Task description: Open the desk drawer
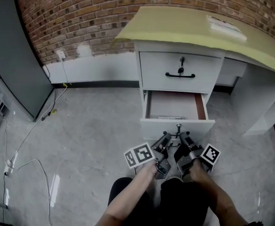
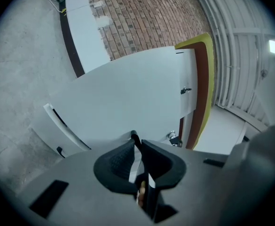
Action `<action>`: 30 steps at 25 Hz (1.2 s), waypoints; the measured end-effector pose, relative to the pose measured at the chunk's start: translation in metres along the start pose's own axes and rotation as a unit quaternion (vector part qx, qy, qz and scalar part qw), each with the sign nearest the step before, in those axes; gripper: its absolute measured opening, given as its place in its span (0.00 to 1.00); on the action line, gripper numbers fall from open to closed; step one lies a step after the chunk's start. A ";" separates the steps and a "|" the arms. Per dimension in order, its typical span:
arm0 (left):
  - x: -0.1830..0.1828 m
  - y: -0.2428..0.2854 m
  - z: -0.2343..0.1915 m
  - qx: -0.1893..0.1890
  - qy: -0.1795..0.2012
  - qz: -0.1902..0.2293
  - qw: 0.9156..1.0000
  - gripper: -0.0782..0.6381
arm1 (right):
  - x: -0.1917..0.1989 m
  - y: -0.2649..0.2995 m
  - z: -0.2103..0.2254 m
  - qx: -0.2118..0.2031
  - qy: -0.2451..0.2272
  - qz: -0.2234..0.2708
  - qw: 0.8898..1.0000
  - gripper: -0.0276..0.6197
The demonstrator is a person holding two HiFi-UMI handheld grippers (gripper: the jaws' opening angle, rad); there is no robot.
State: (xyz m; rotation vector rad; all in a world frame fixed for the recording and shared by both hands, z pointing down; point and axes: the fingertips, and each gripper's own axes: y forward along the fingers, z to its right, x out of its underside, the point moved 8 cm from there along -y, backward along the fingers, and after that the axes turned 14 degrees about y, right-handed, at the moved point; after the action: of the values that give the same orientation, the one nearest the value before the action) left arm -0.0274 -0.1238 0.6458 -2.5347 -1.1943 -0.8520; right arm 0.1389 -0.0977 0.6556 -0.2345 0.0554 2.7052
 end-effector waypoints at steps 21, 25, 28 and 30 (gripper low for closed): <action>0.020 -0.002 -0.021 0.000 0.010 -0.015 1.000 0.22 | 0.000 -0.002 0.027 0.009 -0.004 -0.006 1.000 0.09; 0.019 -0.004 -0.024 -0.002 0.034 -0.014 0.999 0.27 | -0.001 -0.002 0.025 0.013 -0.019 -0.006 1.000 0.10; 0.017 -0.006 -0.024 -0.004 0.086 -0.022 0.996 0.28 | -0.004 -0.005 0.022 0.013 -0.046 -0.009 0.999 0.11; 0.017 -0.007 -0.024 -0.004 0.119 -0.029 0.992 0.28 | -0.006 -0.008 0.021 0.009 -0.069 -0.016 0.997 0.11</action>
State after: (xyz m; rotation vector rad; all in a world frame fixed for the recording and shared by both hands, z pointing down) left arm -0.0337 -0.1186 0.6747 -2.3339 -1.1931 -1.1378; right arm 0.1444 -0.0910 0.6770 -0.0418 0.0358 2.6807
